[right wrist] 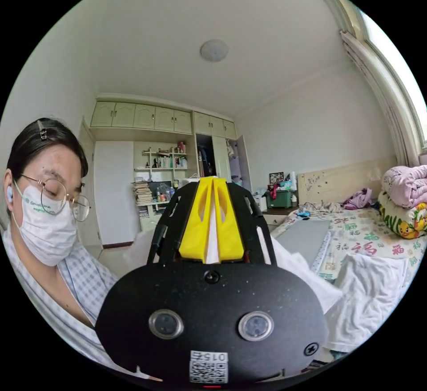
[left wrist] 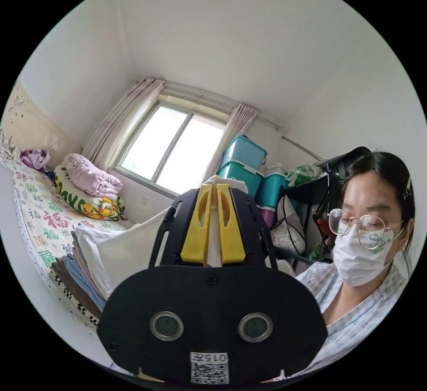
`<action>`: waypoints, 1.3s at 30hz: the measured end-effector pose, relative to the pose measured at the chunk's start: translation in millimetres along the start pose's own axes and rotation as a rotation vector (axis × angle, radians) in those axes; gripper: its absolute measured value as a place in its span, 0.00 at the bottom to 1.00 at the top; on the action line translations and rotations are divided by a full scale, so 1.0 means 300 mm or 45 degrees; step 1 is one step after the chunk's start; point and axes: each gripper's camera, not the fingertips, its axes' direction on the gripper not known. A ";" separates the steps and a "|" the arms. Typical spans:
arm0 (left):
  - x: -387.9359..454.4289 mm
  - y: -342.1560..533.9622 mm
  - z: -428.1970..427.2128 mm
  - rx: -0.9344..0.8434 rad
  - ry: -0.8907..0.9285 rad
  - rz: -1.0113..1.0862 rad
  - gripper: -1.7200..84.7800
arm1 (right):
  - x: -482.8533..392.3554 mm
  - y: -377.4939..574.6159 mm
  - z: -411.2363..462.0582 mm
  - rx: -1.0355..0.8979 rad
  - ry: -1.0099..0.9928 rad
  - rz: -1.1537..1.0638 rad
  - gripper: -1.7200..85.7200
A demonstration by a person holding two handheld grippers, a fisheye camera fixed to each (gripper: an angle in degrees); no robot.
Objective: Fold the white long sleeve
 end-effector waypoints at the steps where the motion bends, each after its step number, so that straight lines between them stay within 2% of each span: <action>1: 0.028 -0.015 -0.044 0.008 -0.016 -0.002 0.02 | -0.035 0.002 0.049 0.012 -0.063 0.025 0.01; 6: 0.100 -0.102 -0.457 0.104 -0.256 -0.126 0.02 | -0.034 0.064 0.362 -0.034 -0.173 0.157 0.01; 9: -0.015 -0.173 -0.712 0.194 -0.474 -0.267 0.02 | 0.173 0.070 0.608 -0.128 -0.150 0.355 0.01; 11: -0.102 -0.259 -0.870 0.264 -0.638 -0.358 0.02 | 0.412 -0.013 0.764 -0.156 0.022 0.483 0.01; 13: -0.151 -0.396 -1.016 0.378 -0.766 -0.380 0.02 | 0.565 -0.179 0.836 -0.135 0.166 0.467 0.01; 15: -0.142 -0.620 -1.178 0.536 -0.861 -0.295 0.01 | 0.680 -0.378 0.865 -0.069 0.316 0.403 0.01; 17: -0.111 -0.737 -1.242 0.579 -0.990 -0.215 0.01 | 0.813 -0.565 0.873 0.020 0.402 0.378 0.01; 21: -0.195 -0.812 -1.273 0.403 -1.098 -0.221 0.01 | 0.980 -0.595 0.909 -0.003 0.440 0.386 0.01; 25: -0.386 -0.712 -1.267 0.211 -1.133 -0.413 0.01 | 1.189 -0.342 0.987 -0.159 0.500 0.493 0.01; 29: -0.477 -0.458 -1.259 0.086 -1.072 -0.501 0.02 | 1.292 -0.030 0.941 -0.314 0.470 0.695 0.01; 32: -0.443 -0.247 -1.290 -0.027 -1.119 -0.601 0.02 | 1.276 0.125 0.873 -0.421 0.519 0.727 0.01; 36: -0.366 0.031 -1.302 -0.217 -1.133 -0.758 0.02 | 1.234 0.403 0.840 -0.711 0.563 0.820 0.01; 39: -0.323 0.121 -1.252 -0.362 -1.202 -0.772 0.02 | 1.224 0.542 0.908 -0.899 0.653 0.817 0.01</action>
